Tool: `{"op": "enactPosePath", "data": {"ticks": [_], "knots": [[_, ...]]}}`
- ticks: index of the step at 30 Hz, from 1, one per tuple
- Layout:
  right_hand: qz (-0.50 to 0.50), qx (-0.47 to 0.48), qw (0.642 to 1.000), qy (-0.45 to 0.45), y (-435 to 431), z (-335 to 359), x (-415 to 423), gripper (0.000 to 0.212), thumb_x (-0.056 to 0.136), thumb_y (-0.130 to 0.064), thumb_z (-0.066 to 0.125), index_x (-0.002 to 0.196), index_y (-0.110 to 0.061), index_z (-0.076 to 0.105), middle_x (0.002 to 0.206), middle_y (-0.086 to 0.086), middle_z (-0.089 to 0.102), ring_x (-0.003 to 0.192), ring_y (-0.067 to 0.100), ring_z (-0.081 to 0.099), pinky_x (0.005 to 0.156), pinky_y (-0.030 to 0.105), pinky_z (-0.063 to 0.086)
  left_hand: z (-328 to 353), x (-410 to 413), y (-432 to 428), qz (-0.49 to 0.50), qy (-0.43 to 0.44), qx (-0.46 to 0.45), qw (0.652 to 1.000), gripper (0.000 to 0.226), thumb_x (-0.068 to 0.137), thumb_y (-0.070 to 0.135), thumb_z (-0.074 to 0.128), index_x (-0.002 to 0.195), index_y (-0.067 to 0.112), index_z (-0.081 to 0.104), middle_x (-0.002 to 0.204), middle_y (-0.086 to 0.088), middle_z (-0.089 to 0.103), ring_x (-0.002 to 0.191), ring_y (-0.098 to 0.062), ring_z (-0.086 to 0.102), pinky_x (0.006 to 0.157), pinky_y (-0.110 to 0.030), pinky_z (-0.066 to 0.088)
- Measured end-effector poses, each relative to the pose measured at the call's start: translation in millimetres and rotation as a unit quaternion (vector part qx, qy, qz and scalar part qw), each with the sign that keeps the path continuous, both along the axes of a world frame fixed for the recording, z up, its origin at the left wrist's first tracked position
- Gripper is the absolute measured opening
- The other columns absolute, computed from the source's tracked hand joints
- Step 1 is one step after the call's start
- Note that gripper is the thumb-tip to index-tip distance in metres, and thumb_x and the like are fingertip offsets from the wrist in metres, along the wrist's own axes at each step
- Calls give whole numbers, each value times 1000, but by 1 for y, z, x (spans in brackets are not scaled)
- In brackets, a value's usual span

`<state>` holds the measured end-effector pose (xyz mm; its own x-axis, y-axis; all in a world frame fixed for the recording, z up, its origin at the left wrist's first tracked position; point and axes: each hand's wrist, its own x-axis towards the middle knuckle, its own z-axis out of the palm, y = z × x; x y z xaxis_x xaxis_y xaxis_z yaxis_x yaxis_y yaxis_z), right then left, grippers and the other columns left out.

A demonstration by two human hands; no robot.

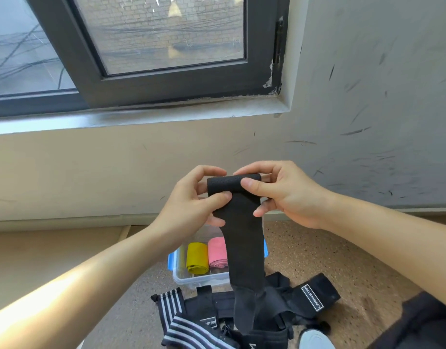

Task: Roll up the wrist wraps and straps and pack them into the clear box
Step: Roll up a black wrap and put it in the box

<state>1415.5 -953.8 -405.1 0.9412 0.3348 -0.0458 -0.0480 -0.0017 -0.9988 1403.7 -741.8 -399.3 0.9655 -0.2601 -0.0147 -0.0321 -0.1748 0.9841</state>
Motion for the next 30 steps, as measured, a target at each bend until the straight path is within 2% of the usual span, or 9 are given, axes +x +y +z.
{"op": "enactPosePath", "data": {"ticks": [4, 7, 10, 14, 17, 21, 23, 26, 30], "knots": [[-15, -11, 999, -39, -1, -1, 0, 22, 93, -2, 68, 114, -8, 73, 98, 13, 74, 88, 23, 75, 60, 26, 61, 3, 0, 1, -27, 92, -32, 995, 29, 96, 23, 65, 121, 10, 66, 111, -16, 75, 100, -26, 76, 61, -30, 63], [-16, -23, 996, -84, 1, -4, -1, 25, 89, 6, 70, 110, -6, 74, 103, 16, 75, 91, 22, 74, 62, 26, 60, 5, 1, 0, -11, 112, -49, 992, 34, 95, 34, 63, 116, 8, 69, 107, -18, 74, 91, -26, 76, 56, -27, 59], [-20, -33, 993, -110, 4, -5, 0, 27, 87, 9, 71, 107, -8, 76, 102, 13, 75, 87, 17, 72, 60, 26, 60, 5, 3, -1, 8, 111, -59, 992, 27, 97, 25, 65, 115, 6, 69, 95, -12, 73, 79, -18, 73, 52, -23, 56], [-10, -55, 994, -98, 3, -2, -1, 33, 86, 6, 74, 112, -14, 74, 102, 6, 75, 90, 14, 72, 60, 28, 60, 3, 4, 4, 1, 84, -53, 995, 21, 94, 15, 69, 114, 9, 70, 91, -10, 73, 80, -18, 73, 55, -22, 55], [9, -31, 999, -7, 1, 3, 0, 35, 90, -17, 73, 124, -16, 68, 115, 8, 71, 103, 21, 72, 61, 31, 60, 1, 3, 5, 1, 45, -36, 998, 17, 93, 7, 71, 109, 12, 69, 90, -7, 75, 79, -15, 73, 56, -22, 56], [63, -10, 993, 100, 1, 3, 2, 43, 97, -43, 59, 125, -12, 69, 118, 15, 70, 110, 34, 70, 56, 30, 59, 0, 3, 5, 7, -29, -16, 999, 18, 90, -1, 72, 101, 13, 69, 92, -8, 75, 73, -13, 73, 57, -22, 57], [77, 15, 989, 123, 3, 1, 1, 45, 97, -43, 58, 126, -9, 67, 116, 18, 69, 107, 35, 71, 56, 28, 60, -2, 3, 4, 4, -73, 9, 997, 19, 89, -2, 73, 98, 15, 69, 93, -9, 74, 74, -14, 74, 57, -24, 58], [68, 20, 993, 92, 3, -1, 1, 35, 98, -29, 61, 123, -5, 68, 113, 14, 69, 102, 28, 73, 58, 27, 60, -4, 1, 3, 5, -111, 36, 993, 19, 90, -3, 72, 101, 12, 68, 98, -10, 74, 78, -16, 75, 58, -25, 59], [33, 1, 999, 40, 0, -4, 3, 25, 96, -17, 65, 119, -6, 70, 115, 17, 63, 101, 29, 73, 57, 27, 60, -3, 1, 2, -3, -38, 18, 999, 32, 91, -3, 70, 117, 14, 60, 106, -7, 70, 83, -21, 77, 58, -31, 63]]}}
